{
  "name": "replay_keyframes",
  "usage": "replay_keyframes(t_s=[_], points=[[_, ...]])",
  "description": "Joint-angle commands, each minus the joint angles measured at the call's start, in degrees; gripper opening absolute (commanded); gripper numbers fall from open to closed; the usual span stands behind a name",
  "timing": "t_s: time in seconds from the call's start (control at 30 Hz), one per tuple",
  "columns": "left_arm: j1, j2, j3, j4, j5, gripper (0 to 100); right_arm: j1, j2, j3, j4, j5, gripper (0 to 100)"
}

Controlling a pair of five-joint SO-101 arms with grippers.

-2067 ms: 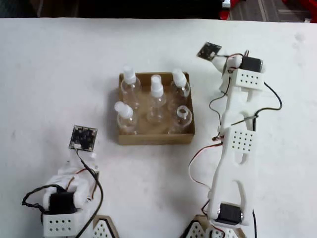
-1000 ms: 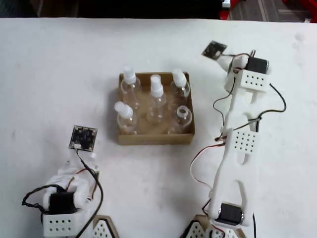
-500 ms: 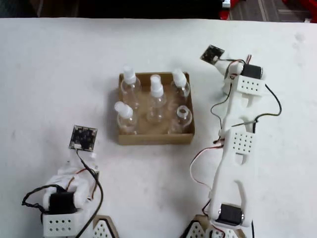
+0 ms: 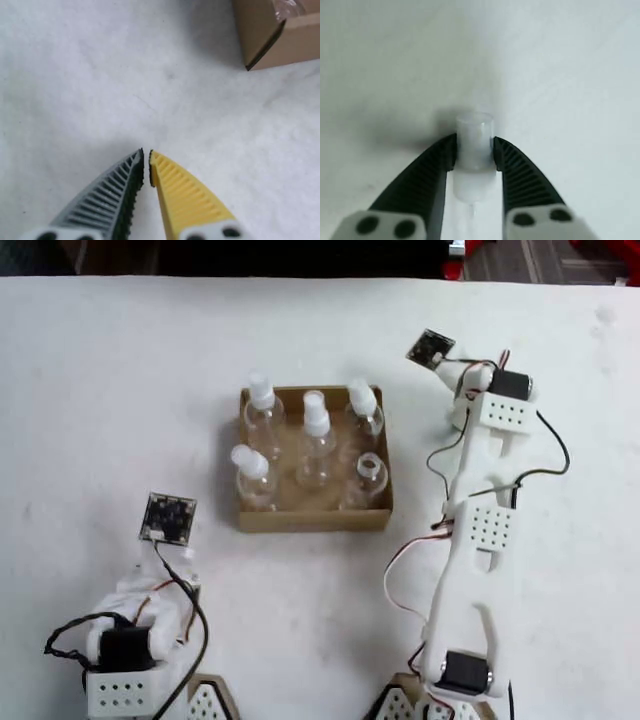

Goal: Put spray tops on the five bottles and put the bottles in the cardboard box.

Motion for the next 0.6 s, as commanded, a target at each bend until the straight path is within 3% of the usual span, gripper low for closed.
replay_keyframes(t_s=[0.0,0.17,0.57], points=[[0.7,-0.5,-0.1,-1.3,-0.4,3,-0.1,-5.1,-2.5,6.7,0.4,1.8],[0.7,-0.5,-0.1,-1.3,-0.4,3,-0.1,-12.1,-2.3,12.2,-1.7,1.6],[0.7,-0.5,-0.1,-1.3,-0.4,3,7.8,-31.5,-1.8,12.6,-33.4,1.5]])
